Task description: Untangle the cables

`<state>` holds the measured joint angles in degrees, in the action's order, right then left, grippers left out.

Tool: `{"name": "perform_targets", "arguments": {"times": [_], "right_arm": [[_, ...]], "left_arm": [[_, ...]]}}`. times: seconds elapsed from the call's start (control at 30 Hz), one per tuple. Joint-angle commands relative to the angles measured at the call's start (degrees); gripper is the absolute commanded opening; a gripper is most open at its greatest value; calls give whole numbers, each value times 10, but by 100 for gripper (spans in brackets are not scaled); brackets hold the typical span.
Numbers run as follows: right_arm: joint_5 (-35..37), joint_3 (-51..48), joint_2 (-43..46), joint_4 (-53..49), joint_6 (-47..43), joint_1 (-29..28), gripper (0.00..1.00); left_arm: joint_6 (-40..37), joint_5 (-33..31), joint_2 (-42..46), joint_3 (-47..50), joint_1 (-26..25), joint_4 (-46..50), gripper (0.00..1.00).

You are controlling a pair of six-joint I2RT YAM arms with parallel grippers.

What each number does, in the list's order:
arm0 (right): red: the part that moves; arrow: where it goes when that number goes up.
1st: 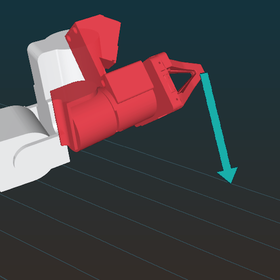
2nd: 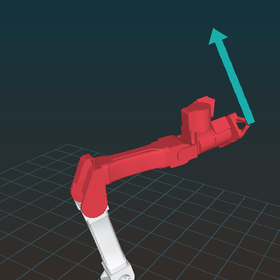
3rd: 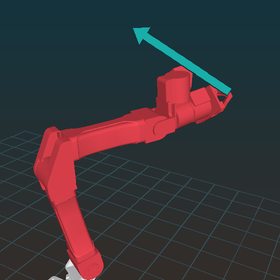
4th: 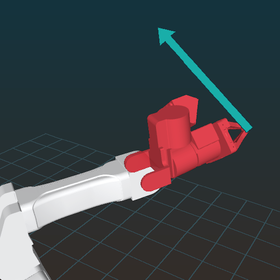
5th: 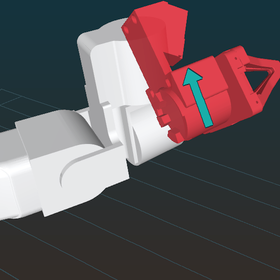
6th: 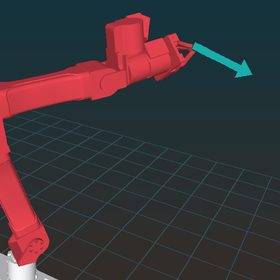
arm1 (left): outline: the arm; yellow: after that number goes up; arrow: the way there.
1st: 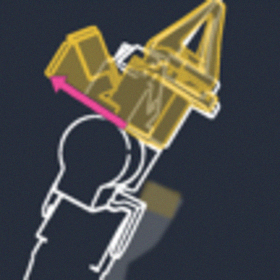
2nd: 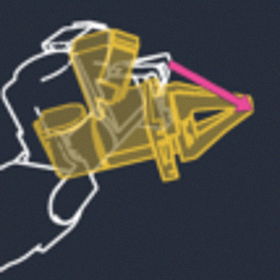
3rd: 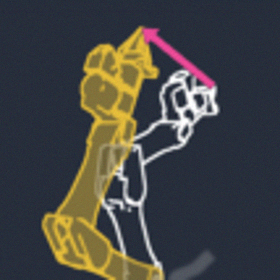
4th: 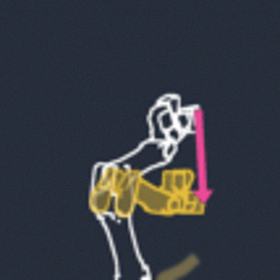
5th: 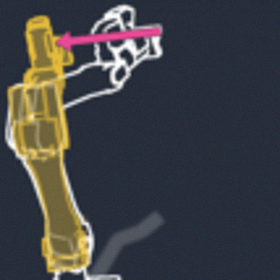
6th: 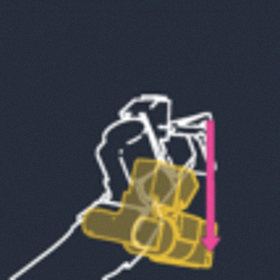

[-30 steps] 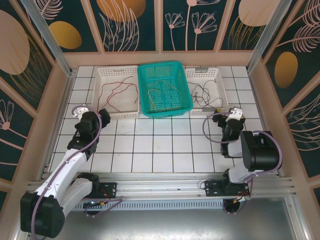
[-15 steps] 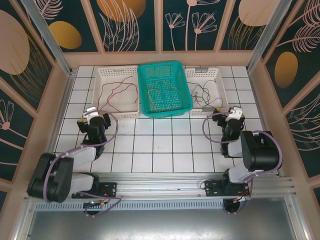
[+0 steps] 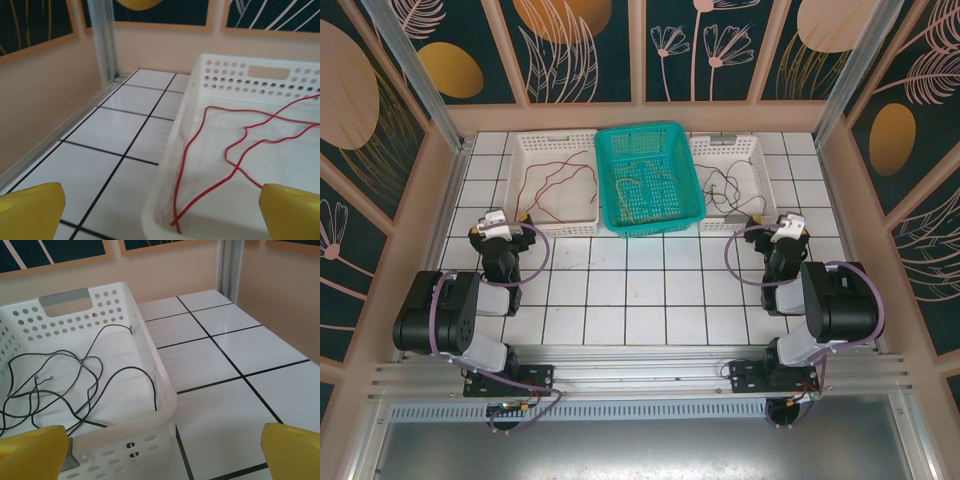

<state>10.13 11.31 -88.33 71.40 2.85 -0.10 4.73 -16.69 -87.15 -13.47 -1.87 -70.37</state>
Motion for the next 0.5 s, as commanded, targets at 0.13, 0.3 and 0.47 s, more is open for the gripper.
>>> {"name": "perform_targets", "arguments": {"times": [0.13, 0.3, 0.47], "right_arm": [[-11, 9, 1, 24, -5, 0, 99], [-12, 10, 1, 24, -6, -1, 99], [-12, 9, 0, 24, -6, -1, 99]], "left_arm": [[5, 27, 1, 7, 2, -40, 99], [5, 30, -1, 4, 2, -34, 99], [3, 34, 0, 6, 2, -37, 99]]}}
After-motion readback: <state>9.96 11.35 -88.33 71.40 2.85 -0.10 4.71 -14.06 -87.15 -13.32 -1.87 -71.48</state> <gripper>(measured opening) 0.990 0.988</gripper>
